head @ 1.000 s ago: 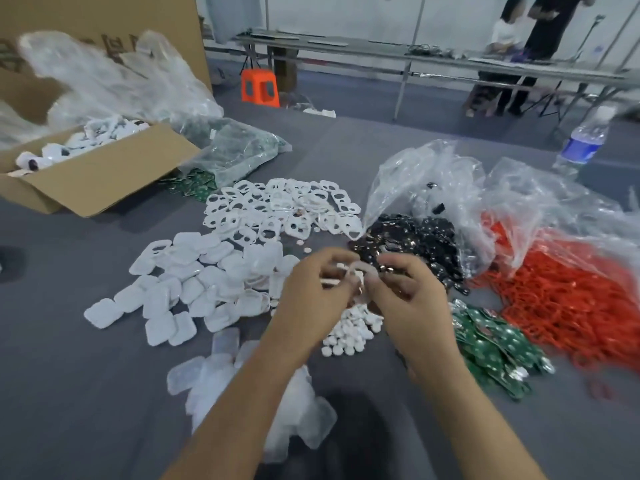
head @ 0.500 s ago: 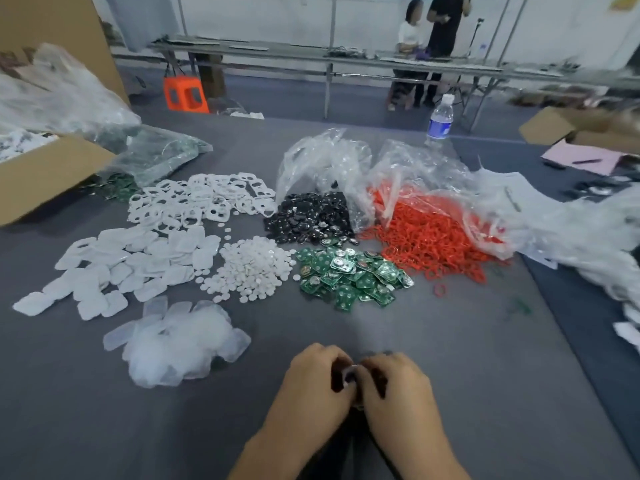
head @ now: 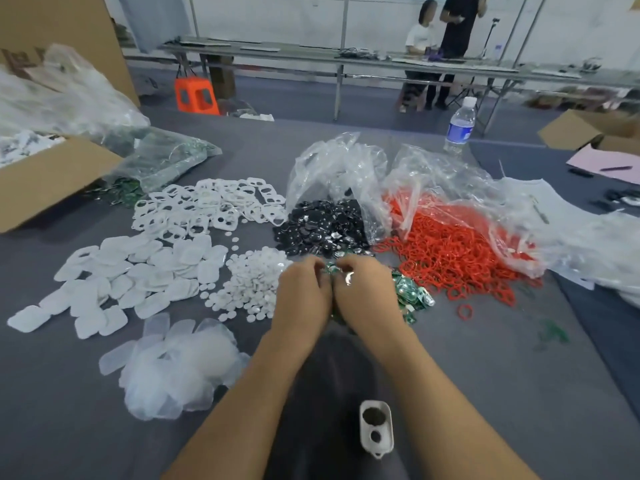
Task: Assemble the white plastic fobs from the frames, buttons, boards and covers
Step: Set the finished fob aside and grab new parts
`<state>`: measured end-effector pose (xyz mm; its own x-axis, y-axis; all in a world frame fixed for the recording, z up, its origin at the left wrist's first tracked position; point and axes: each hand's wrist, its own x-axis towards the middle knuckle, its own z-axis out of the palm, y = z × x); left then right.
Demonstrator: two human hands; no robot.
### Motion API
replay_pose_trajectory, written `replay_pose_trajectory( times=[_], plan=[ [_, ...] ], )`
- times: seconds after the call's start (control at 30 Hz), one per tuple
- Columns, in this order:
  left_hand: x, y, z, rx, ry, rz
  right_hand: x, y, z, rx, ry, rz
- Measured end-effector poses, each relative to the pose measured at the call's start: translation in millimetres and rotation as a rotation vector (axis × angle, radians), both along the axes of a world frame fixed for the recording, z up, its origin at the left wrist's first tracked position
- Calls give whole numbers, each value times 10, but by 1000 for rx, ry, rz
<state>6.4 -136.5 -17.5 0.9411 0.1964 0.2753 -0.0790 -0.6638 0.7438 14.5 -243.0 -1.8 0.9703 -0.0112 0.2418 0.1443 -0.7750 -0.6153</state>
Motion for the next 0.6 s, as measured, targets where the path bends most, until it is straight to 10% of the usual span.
replay_pose_trajectory(
  times=[0.33,0.6],
  plan=[
    [1180,195,-212,340,162,-41,1173,371,-161,-479,201,19],
    [1232,283,-248,235,50,-33,1196,364,-163,-341,97,9]
  ],
)
